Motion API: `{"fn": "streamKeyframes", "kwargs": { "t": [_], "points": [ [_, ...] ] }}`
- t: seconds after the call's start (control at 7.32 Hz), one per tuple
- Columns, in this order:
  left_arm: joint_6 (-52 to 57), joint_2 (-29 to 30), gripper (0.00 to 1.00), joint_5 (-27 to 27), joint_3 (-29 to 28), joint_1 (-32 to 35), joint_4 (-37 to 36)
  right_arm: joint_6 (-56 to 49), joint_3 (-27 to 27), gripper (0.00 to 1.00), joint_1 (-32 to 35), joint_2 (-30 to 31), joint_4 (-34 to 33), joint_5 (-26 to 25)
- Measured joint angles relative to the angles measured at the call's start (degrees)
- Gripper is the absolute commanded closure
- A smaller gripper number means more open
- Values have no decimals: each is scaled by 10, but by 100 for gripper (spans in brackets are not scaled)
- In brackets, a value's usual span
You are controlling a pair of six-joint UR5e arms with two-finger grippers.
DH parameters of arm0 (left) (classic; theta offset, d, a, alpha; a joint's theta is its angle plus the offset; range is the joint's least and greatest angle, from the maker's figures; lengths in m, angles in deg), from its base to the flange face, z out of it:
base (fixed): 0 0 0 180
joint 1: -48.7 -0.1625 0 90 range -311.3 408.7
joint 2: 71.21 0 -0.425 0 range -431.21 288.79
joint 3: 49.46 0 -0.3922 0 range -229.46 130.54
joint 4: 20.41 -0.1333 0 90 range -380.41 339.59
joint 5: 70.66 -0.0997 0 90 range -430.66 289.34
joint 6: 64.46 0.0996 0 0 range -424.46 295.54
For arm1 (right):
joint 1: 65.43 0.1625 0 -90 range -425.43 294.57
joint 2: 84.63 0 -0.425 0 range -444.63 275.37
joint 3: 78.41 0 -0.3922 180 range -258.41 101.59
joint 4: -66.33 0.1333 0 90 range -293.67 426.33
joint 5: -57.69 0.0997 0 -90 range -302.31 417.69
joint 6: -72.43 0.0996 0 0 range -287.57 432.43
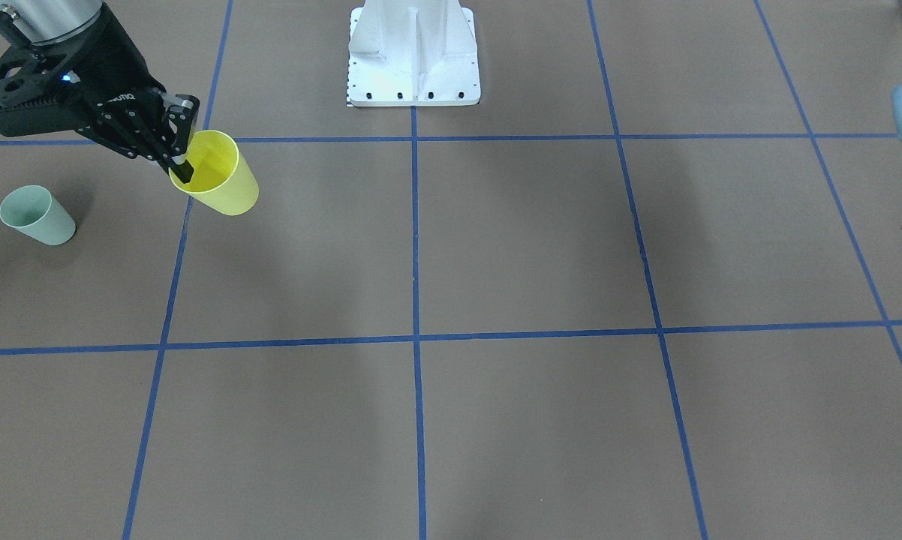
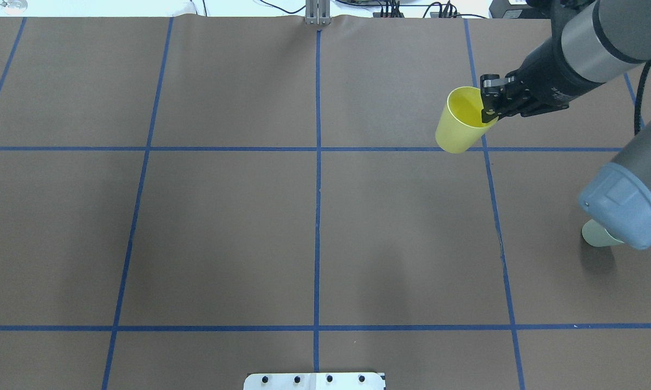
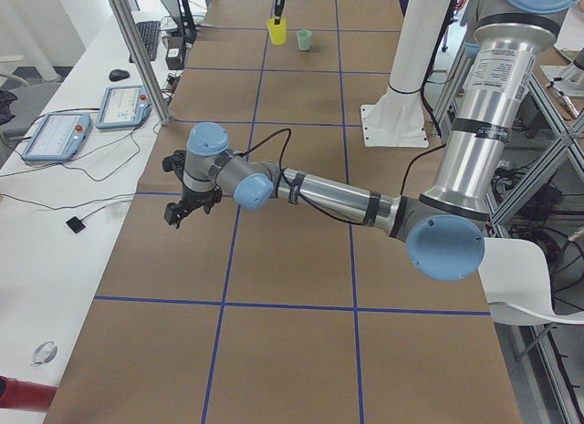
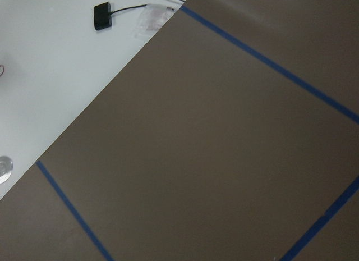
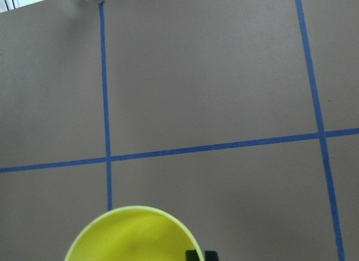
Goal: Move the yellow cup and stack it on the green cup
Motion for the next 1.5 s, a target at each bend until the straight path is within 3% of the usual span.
{"fn": "streamKeyframes", "kwargs": {
  "t": [0.41, 0.82, 1.23, 1.5],
  "points": [
    [29, -23, 0, 9, -13, 63, -110, -151, -5, 100, 44, 82, 7, 20],
    [32, -33, 0, 9, 3, 77, -136, -299, 2, 100, 123, 195, 60, 91],
    [33, -53, 0, 11, 15, 78, -135, -350, 75, 100, 159, 315, 260, 136],
    [31, -72, 0, 14, 20, 78, -140, -349, 139, 100, 161, 350, 377, 139]
  ]
}}
